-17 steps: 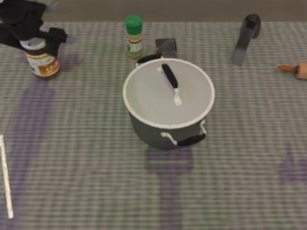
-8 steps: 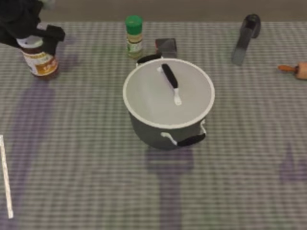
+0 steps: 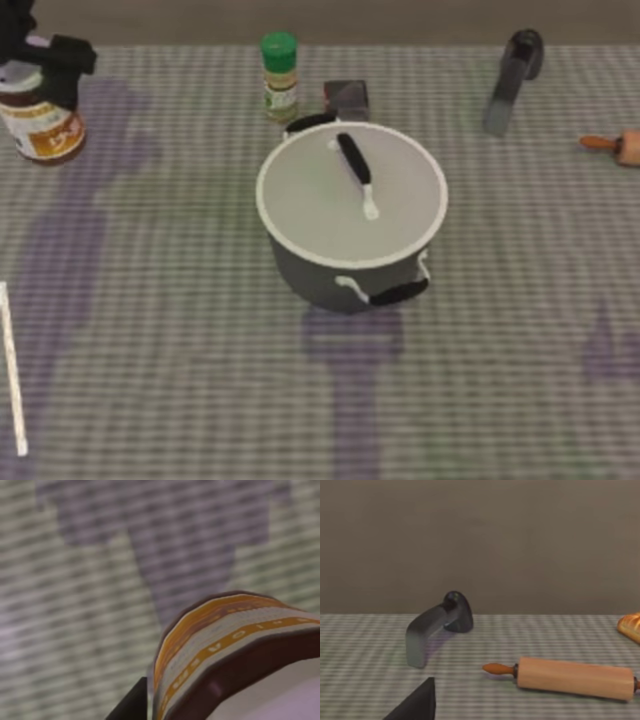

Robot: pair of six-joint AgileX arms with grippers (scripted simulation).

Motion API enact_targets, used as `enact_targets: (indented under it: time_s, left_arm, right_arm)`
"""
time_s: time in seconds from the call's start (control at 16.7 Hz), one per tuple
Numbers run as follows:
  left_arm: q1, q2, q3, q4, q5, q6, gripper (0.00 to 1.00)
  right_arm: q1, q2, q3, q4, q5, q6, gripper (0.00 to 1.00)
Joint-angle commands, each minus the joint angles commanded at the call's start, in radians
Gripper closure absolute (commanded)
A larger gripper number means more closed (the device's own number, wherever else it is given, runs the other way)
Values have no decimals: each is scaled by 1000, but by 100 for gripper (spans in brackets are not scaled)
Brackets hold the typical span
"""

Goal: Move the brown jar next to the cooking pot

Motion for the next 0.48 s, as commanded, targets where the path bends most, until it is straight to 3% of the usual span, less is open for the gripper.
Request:
enact_targets:
  time_s: [0.48]
  left_arm:
    - [-11, -51, -57, 5, -6, -13, 100]
  right_arm:
    - [0, 0, 0, 0, 0, 0, 0]
